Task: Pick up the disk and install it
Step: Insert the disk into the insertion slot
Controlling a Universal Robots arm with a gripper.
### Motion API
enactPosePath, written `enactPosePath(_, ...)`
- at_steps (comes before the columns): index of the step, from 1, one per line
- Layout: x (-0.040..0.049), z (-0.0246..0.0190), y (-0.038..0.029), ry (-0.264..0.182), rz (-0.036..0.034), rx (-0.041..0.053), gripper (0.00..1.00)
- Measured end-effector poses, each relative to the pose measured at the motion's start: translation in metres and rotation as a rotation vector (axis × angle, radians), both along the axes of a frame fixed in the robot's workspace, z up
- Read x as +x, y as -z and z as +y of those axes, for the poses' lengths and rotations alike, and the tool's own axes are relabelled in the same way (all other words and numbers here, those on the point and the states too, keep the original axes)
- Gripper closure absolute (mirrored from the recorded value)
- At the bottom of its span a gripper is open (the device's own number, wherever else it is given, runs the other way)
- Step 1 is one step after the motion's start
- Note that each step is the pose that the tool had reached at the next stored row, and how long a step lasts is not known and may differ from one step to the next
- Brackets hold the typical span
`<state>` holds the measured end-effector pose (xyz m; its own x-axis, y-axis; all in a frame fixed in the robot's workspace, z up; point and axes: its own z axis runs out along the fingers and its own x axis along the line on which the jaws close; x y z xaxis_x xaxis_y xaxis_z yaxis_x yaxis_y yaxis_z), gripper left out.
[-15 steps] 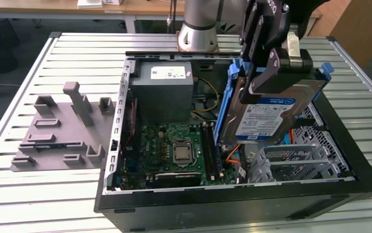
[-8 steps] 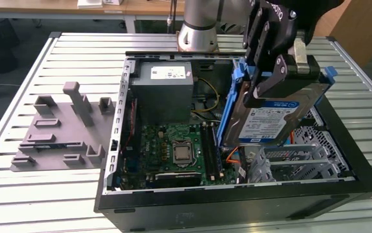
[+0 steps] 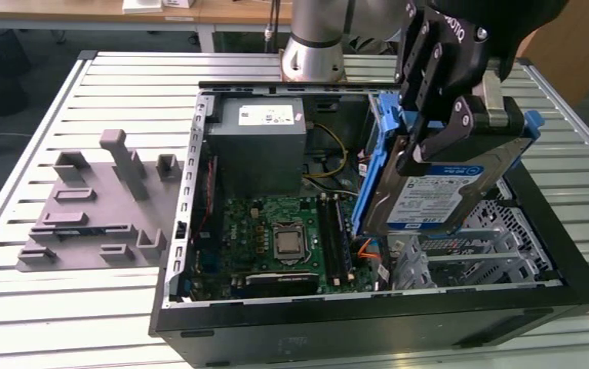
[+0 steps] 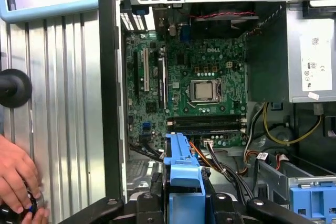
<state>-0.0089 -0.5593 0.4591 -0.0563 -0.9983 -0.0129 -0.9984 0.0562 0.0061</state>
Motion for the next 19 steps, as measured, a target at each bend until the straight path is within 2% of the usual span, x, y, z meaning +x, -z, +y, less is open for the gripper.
enactPosePath(19,0.0012,0.0000,0.0001,0.000,0.0000,0.0001,0.64)
